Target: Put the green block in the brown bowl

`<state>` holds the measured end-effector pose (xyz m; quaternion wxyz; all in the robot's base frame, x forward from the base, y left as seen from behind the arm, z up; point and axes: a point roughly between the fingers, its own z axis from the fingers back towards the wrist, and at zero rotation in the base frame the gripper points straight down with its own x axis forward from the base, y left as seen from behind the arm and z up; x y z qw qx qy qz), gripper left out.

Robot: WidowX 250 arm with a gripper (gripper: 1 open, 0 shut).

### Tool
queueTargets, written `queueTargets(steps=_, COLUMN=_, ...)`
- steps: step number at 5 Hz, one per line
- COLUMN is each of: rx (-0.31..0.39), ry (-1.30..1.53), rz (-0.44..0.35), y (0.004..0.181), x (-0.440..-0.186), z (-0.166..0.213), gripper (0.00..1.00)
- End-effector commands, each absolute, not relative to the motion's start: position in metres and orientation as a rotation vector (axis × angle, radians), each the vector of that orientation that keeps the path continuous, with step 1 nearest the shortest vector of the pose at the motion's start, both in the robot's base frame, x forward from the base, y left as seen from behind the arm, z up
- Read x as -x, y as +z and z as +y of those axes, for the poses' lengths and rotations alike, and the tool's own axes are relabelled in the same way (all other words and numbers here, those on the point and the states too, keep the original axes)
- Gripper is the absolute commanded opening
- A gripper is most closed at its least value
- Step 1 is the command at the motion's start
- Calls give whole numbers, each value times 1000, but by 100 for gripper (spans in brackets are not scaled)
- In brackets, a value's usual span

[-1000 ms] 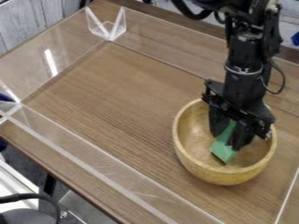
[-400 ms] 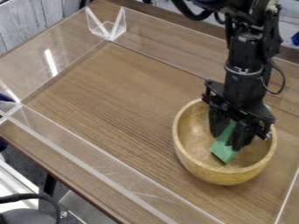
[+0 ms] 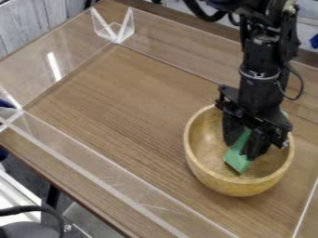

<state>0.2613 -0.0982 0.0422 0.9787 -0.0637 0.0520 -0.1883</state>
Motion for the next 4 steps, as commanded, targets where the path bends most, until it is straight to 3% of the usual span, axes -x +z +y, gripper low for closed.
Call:
queueTargets(steps=1, rx=130, ry=-413, rz=127, y=35, x=-257, z=-102, gripper=0)
queueTargets(steps=2, rx=133, ry=-418, rz=135, y=33, x=-256, z=-102, gripper=0)
queueTargets(steps=3, rx=133, ry=-415, rz=139, y=36, x=-255, z=-101, gripper=100)
queueTargets(steps=4, rx=130, ry=-411, rz=127, y=40, x=-258, z=-101, gripper=0)
